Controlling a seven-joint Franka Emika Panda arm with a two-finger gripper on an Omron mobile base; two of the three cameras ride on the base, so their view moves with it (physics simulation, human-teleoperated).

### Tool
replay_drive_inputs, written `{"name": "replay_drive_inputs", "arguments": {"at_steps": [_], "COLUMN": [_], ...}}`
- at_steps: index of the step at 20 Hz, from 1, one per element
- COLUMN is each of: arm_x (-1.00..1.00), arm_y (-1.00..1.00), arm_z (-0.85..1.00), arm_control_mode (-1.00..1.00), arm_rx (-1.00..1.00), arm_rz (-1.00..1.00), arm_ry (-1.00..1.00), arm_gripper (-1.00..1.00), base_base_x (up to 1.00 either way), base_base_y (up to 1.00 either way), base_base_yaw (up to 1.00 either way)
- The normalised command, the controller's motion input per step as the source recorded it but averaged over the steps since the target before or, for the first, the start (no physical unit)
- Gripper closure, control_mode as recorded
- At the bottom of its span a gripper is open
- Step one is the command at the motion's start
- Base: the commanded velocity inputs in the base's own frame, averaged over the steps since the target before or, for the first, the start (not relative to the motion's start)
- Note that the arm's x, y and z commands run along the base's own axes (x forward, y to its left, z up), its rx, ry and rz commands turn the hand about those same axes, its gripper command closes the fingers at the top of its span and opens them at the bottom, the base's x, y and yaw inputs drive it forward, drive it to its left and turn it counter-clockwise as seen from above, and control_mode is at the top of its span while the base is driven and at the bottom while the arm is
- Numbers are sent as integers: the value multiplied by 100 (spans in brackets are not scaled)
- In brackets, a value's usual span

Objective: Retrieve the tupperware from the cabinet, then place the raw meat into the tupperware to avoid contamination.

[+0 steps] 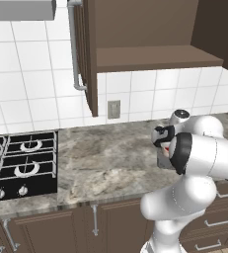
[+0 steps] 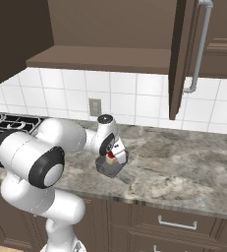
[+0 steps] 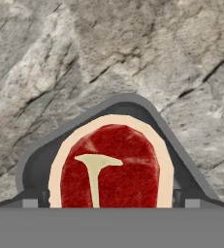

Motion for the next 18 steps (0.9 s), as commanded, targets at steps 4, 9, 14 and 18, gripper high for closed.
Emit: {"name": "replay_drive_inputs", "arguments": {"at_steps": [4,9,14,18], "arm_x": [1,5,5,28], "arm_y": [-16,-1,-4,-12], "arm_z": [23,22,4,3], "arm_control_mode": [-100,-100,-100,-100], "arm_rx": [1,4,1,9], "arm_rz": [0,5,7,2], "arm_ry": [9,8,-3,19], "arm_gripper": [-100,-100,-100,-100], "base_base_x": [0,0,0,0], "base_base_y": [0,0,0,0], "base_base_yaw": [0,0,0,0]}}
